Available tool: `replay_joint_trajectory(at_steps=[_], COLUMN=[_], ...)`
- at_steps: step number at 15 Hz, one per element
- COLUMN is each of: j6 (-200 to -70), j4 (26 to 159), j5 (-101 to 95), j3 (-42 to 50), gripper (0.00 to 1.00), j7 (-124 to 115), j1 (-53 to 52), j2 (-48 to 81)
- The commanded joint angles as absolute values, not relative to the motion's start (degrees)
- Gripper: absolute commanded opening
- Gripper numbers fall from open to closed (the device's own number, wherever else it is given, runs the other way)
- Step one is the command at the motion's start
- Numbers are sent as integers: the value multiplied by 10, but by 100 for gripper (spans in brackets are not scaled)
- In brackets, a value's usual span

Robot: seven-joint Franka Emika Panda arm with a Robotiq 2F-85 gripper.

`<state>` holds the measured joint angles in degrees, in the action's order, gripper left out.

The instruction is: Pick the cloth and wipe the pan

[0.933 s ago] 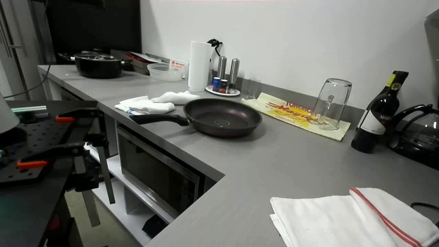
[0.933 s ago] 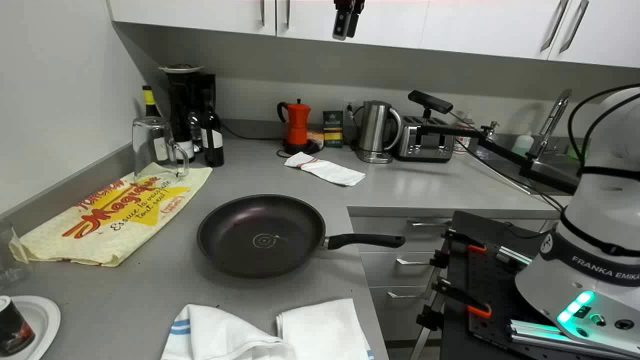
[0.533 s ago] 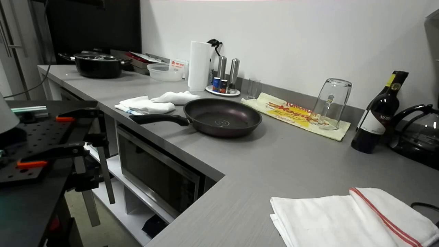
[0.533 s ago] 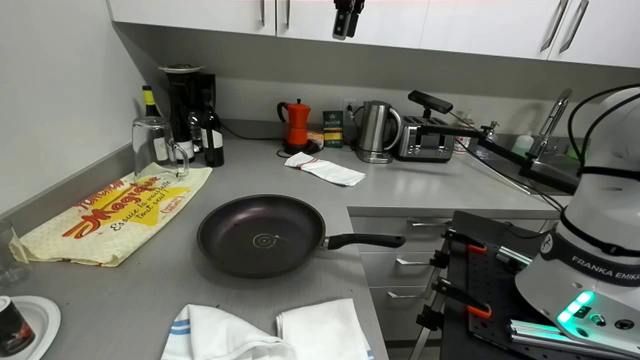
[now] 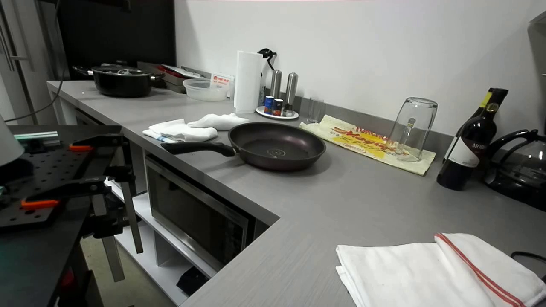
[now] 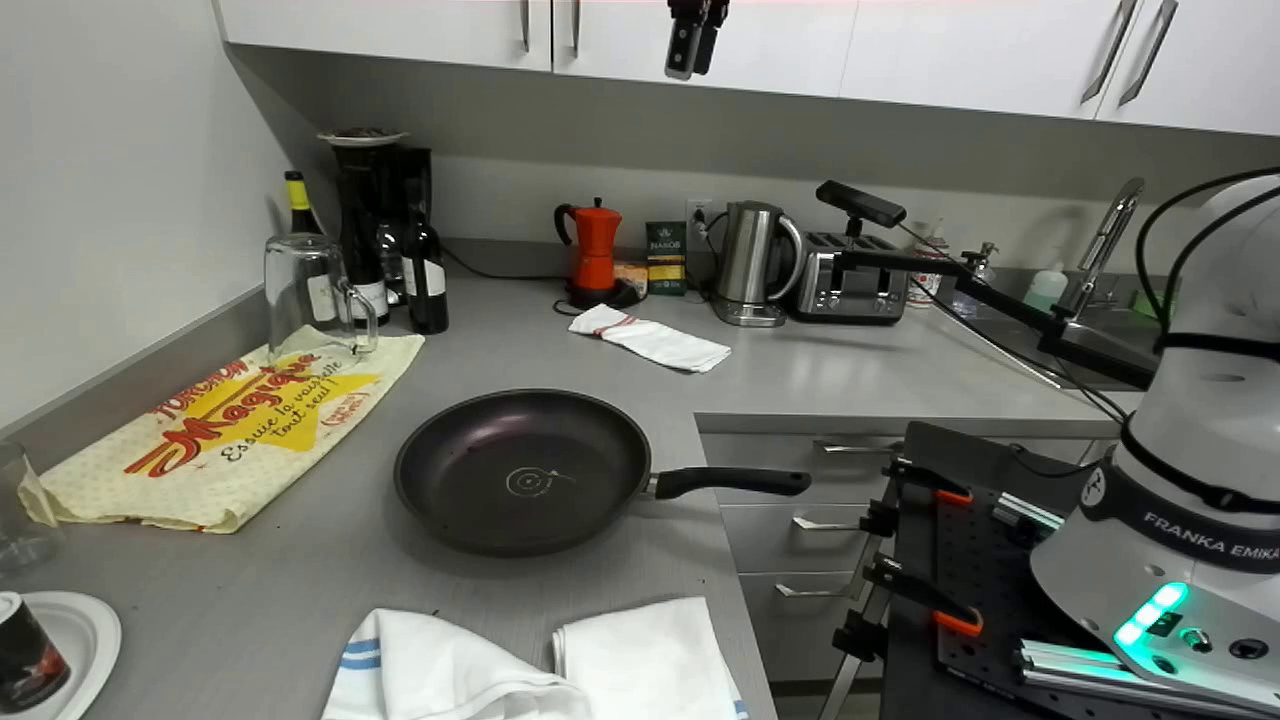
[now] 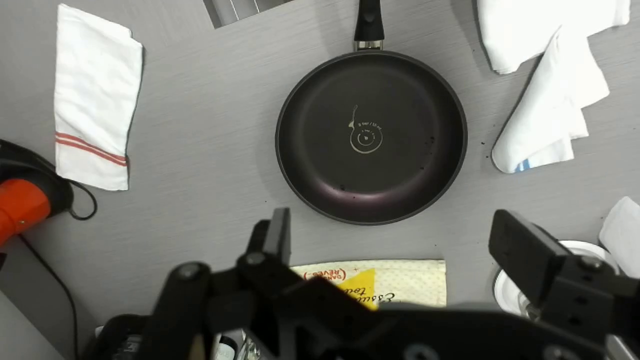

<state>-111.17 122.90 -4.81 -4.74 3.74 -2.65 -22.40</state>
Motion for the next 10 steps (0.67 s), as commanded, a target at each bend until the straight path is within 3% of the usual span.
replay_joint_trajectory(at_steps=[1,10], j6=[-1116,-1183], j4=[1225,1187], j5=[-56,-37], j3=[-45,-67], gripper=[100,100], j7=[32,28], j1=[-29,-58], j2=[-215,-31])
